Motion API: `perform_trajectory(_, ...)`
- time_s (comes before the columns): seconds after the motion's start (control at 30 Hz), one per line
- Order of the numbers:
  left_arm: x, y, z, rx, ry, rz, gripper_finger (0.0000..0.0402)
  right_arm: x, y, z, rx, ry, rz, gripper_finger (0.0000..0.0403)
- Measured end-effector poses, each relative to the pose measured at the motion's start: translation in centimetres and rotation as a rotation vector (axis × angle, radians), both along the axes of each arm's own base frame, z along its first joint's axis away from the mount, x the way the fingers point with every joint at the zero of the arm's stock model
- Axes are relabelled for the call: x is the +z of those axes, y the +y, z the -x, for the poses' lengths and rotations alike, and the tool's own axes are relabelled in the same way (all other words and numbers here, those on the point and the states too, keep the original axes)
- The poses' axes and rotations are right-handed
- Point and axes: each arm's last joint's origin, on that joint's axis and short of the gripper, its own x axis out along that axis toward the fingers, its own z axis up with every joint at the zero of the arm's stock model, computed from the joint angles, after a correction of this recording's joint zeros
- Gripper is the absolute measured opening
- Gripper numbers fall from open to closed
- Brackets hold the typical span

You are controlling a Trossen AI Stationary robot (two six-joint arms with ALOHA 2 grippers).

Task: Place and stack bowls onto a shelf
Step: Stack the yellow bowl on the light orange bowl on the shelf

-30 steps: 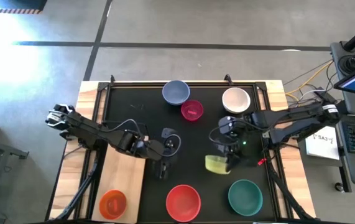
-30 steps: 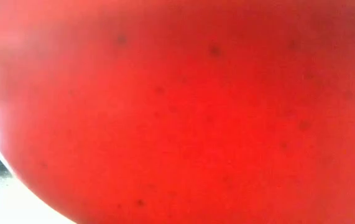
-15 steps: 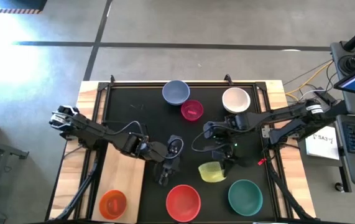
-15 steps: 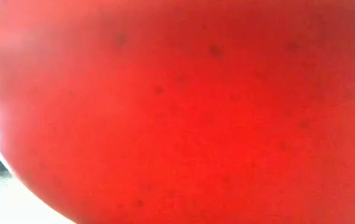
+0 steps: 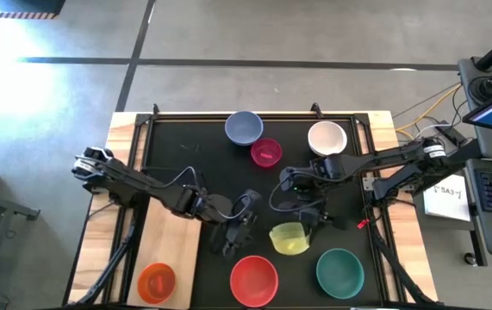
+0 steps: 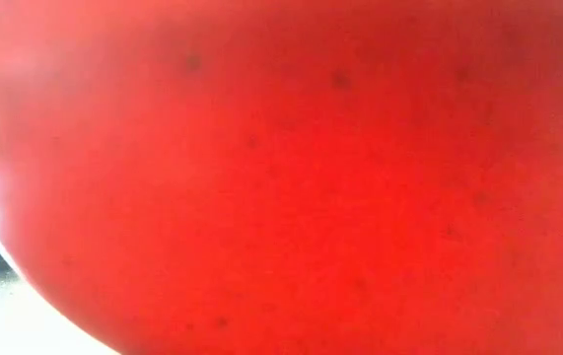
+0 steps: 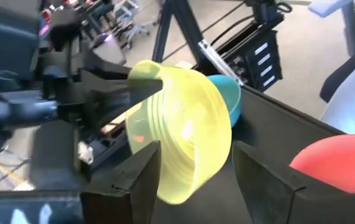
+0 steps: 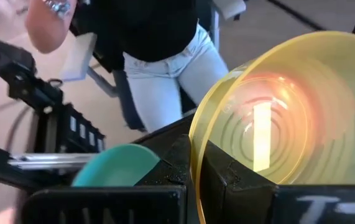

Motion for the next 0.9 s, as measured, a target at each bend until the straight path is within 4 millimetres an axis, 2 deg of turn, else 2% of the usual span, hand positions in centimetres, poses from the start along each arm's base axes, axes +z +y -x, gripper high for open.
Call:
perform_trajectory(0.17, -0.5, -0.1, -0.8, -0.054, -0.015, 0.023, 0.0162, 0.3, 0.0, -0.4, 0.030, -0.122, 0.003, 0.0008)
perform_trajectory(0.57, -1.0, -0.4, -1.5, -0.134, -0.039, 0.054, 0.0110, 0.4, 0.0, -0.6, 0.089, -0.270, 0.026, 0.0008)
perform_trajectory(0.77, -0.9, -0.2, -1.6, -0.183, -0.067, 0.032, 0.0064, 0.4, -0.1, -0.7, 0.119, -0.336, 0.037, 0.0009)
perform_trajectory(0.9, -1.0, 0.0, -1.6, -0.214, -0.051, 0.047, 0.0019, 0.5, -0.1, -0.7, 0.094, -0.300, 0.026, 0.0009)
